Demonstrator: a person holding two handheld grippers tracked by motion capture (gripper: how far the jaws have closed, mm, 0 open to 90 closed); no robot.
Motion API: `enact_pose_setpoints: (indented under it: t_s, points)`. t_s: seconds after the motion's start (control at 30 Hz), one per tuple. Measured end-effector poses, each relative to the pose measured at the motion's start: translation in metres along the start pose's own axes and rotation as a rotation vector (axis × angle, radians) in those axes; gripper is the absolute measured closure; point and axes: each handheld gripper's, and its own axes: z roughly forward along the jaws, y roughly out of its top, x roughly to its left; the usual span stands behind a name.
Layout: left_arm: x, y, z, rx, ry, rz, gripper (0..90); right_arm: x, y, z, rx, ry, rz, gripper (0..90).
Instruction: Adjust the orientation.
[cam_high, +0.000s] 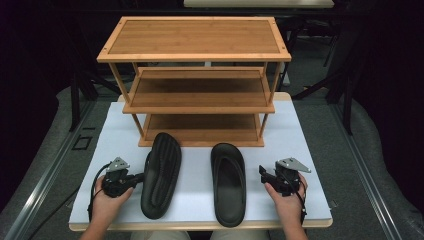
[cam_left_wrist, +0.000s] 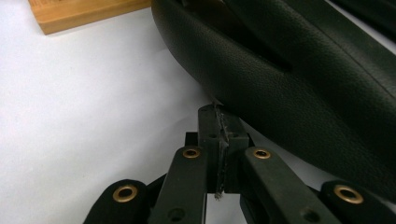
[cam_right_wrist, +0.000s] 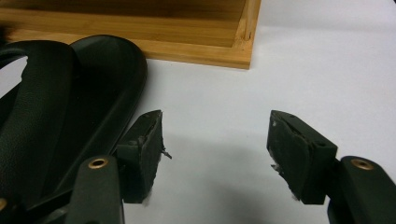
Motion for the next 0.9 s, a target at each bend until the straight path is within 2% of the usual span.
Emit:
enact_pose_setpoints:
  t_s: [0.27, 0.33, 0.57, 0.73, 0.9]
  points:
    - [-0.006, 0.005, -0.005, -0.035, -0.014, 0.018, 89.7, 0.000, 0.000, 0.000, -0.001, 0.002, 0.001, 35.4]
    - [-0.009, 0.007, -0.006, -0.043, -0.024, 0.025, 89.7, 0.000, -0.001, 0.001, -0.014, 0.006, 0.005, 35.4]
    - [-0.020, 0.015, -0.009, -0.084, -0.057, 0.032, 89.7, -0.001, 0.000, 0.001, -0.002, 0.003, 0.011, 35.4]
    - [-0.037, 0.026, -0.010, -0.109, -0.083, 0.082, 89.6, -0.003, 0.000, 0.000, -0.007, -0.001, 0.014, 35.4]
    - [-0.046, 0.031, -0.004, -0.117, -0.093, 0.097, 89.6, -0.003, 0.000, -0.001, -0.012, 0.004, 0.017, 35.4]
